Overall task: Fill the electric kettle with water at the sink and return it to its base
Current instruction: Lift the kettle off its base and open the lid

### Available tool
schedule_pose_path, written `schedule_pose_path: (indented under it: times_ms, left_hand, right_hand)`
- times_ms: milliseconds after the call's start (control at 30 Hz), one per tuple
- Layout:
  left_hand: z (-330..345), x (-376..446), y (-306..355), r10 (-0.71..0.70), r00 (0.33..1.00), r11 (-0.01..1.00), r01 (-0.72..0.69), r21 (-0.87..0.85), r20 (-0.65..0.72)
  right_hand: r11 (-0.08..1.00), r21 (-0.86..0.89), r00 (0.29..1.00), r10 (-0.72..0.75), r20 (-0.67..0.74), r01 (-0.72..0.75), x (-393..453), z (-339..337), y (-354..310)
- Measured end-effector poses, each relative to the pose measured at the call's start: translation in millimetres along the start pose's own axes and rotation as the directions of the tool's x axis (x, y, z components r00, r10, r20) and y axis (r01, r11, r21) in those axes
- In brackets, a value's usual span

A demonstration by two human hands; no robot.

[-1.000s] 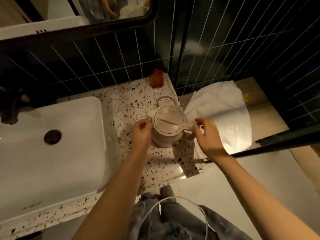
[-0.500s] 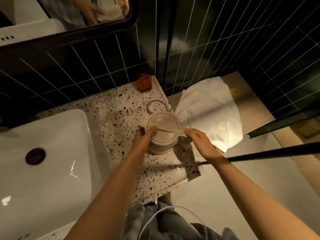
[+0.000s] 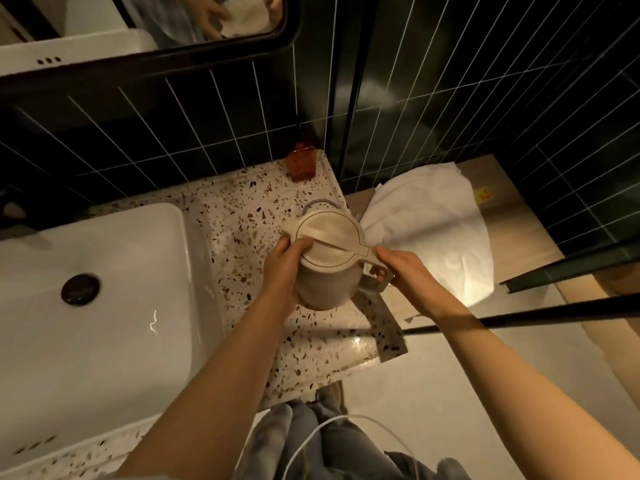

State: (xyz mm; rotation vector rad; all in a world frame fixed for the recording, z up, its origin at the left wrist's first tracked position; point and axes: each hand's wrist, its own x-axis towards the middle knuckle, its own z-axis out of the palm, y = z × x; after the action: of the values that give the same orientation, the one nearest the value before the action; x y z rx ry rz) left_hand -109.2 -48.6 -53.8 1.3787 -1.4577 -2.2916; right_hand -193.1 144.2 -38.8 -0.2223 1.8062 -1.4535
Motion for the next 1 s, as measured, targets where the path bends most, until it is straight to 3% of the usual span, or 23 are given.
schedule_pose_path:
  times_ms: [267,567,767,1000]
  left_hand:
    - [-13.9,-34.4,20.4,0.115,0.993,0.965,-0.113,-0.238,-0.007]
    - [-63.2,-88.4,33.9,0.183,0.973,0.904,-0.221,-0.366,-0.138]
    - [-113.6,-115.0,32.3,0.183,0.949,0.915,-0.260,-0.309,-0.255]
    - [-169.9,-133.5,24.8,0.176,0.943,0.937,-0.249,-0.246,-0.283]
  right_hand:
    - [0.977,-0.127,0.985,-0.169,0.027,0.171,-11.0,14.9,-44.5]
    - [0.949,-0.179,0.941,-0.207,0.269,0.260,-27.2,62.9,-63.8]
    - [0.957,-0.198,0.941,-0.147,0.303,0.214,-41.4,109.4,-51.3]
    - [0.983,-0.043,0.945,-0.161,0.286,0.181,-60.5,168.6,-31.9]
